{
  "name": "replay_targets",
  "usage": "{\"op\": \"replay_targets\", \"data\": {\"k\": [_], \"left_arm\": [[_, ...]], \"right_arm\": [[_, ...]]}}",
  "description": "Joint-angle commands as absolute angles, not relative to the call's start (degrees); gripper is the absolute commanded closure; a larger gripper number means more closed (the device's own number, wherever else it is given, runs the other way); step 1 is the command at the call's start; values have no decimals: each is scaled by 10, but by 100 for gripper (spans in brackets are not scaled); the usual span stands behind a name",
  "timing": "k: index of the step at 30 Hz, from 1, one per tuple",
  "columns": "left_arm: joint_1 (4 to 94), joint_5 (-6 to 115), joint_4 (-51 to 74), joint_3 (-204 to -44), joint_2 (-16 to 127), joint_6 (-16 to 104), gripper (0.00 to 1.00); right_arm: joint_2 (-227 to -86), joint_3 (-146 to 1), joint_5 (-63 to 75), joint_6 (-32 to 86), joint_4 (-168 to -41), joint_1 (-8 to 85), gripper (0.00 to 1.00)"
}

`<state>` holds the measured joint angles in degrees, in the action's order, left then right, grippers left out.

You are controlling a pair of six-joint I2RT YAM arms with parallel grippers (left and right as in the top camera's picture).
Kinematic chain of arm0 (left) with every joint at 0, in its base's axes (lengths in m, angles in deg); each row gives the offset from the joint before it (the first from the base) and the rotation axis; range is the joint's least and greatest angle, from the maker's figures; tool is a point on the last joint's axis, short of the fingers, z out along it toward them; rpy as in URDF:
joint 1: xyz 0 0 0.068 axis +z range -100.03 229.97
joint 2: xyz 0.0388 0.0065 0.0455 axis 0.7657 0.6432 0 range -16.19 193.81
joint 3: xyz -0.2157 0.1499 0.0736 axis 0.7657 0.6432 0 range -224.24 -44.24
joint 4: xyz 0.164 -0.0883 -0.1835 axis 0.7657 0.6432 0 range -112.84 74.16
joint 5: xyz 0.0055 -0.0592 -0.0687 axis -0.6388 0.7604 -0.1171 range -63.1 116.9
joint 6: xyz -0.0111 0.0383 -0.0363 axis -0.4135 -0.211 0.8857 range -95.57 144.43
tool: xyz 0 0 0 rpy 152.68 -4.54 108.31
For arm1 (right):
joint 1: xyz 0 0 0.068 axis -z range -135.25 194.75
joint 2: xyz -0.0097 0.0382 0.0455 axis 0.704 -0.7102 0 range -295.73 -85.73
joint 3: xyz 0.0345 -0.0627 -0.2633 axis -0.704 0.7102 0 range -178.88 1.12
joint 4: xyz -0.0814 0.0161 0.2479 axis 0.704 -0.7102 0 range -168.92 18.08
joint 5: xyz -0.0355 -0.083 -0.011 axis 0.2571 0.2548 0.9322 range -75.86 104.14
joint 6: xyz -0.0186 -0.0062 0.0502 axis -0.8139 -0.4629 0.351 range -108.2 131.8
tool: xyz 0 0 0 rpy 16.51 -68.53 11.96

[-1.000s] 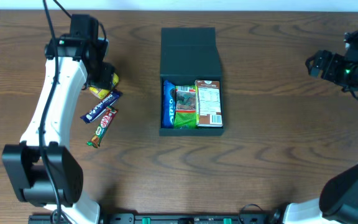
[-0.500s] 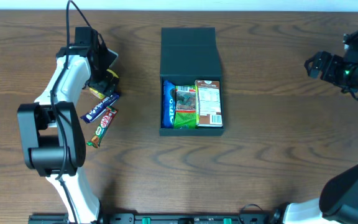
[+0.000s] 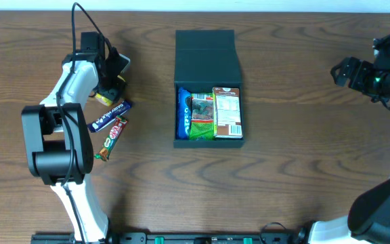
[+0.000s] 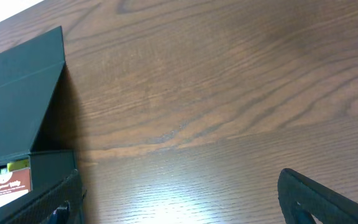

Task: Pack container
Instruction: 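Grasp the yellow Mentos tube with the left gripper, then lower the Mentos tube into the box between the snacks and release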

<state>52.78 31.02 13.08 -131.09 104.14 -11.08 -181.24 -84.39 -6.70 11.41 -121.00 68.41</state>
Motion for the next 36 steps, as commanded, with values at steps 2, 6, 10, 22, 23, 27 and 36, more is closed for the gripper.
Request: {"op": "replay_targets", "data": {"k": [2,6,10,22,23,27,36], "left_arm": [[530,325,133,-1315,1046,-109,51],[528,325,138,-1337,1036,-59,55],[514,329,179,-1402,1013,5,57],[351,330,239,-1515,940,284,94],[329,330,248,-1515,940,312,94],[260,329,286,-1513,945,399,94],[154,326,335,-1512,981,464,94]], "right_arm": [[-1801,-851,-72,122,-1212,679,1],[-1801,-851,-72,122,-1212,679,1],[-1801,-851,-71,122,-1208,679,1],[-1801,-851,-71,122,-1197,679,1],[-1801,-851,-71,122,-1197,679,1],[-1801,-851,-71,122,-1195,679,1],[-1801,-851,-71,113,-1190,679,1]]}}
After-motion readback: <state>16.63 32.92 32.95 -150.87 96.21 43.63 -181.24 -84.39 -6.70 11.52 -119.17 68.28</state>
